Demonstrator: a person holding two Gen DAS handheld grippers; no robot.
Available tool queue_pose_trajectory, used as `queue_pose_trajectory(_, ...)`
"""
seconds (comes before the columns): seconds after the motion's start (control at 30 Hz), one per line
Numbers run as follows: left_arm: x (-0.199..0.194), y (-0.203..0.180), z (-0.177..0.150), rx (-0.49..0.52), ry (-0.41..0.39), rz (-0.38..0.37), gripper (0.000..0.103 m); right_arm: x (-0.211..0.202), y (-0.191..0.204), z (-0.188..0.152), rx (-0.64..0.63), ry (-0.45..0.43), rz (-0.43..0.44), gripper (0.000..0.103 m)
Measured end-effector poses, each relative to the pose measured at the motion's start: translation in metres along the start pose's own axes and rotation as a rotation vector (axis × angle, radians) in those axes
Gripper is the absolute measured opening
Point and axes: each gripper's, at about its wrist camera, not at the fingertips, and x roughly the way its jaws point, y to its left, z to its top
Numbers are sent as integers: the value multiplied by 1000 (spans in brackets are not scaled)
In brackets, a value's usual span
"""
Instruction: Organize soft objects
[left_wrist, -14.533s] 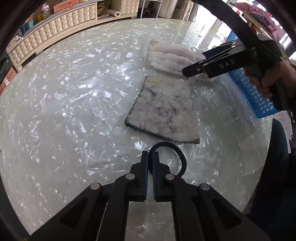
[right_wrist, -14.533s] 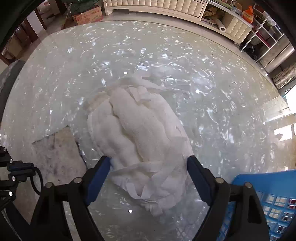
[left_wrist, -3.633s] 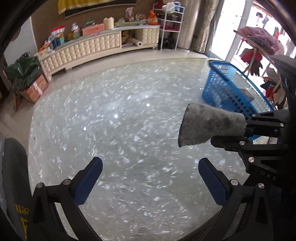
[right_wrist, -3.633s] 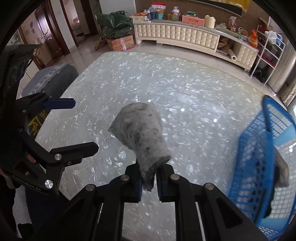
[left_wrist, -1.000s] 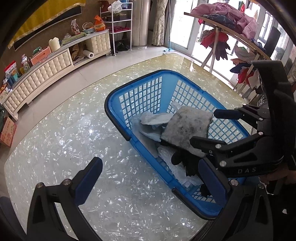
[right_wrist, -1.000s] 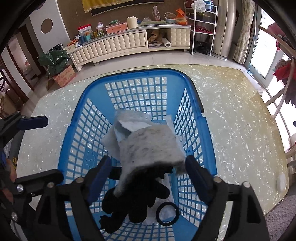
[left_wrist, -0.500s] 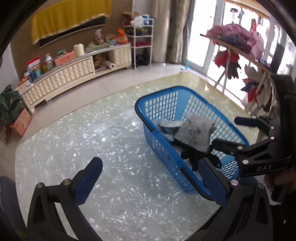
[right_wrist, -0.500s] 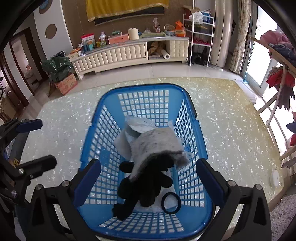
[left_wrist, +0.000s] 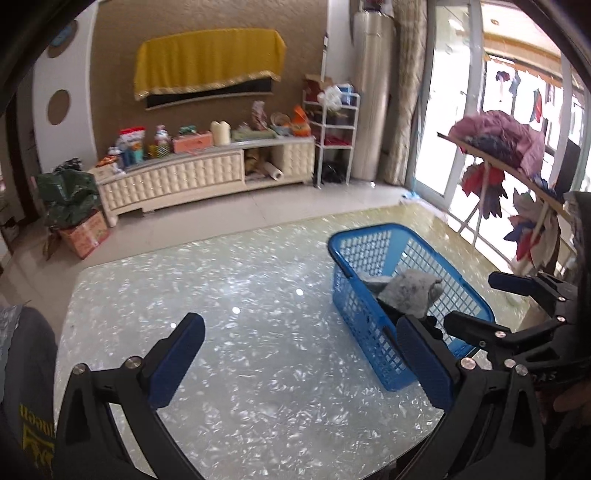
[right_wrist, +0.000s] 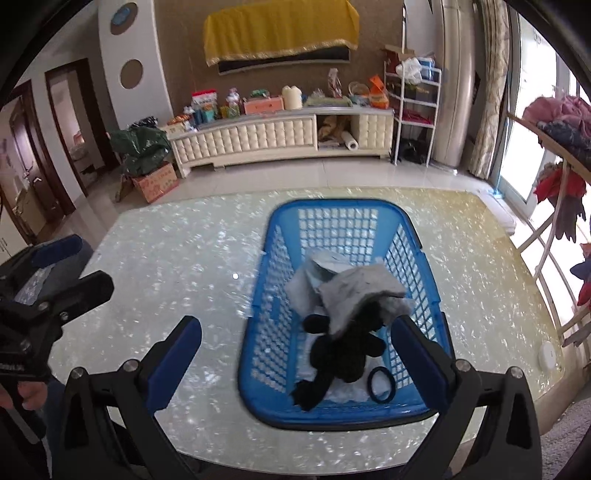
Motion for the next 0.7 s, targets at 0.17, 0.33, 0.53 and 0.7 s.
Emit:
queue_pose_trajectory(0.17, -31, 8, -8, -29, -60, 29, 103, -20, 22, -2, -29, -94, 29, 103)
queue_pose_trajectory(0.33, -68, 13, -14, -27, -135, 88, 103, -39, 42, -2, -72, -164, 60, 103)
queue_pose_trajectory(0.53, -103, 20, -18, -44, -199, 100, 103, -60, 56, -3, -126, -230, 72, 103)
queue_pose_trajectory(0.7, -115, 20, -23, -40, -216, 93, 103, -74, 61, -7, -144, -287, 58, 103)
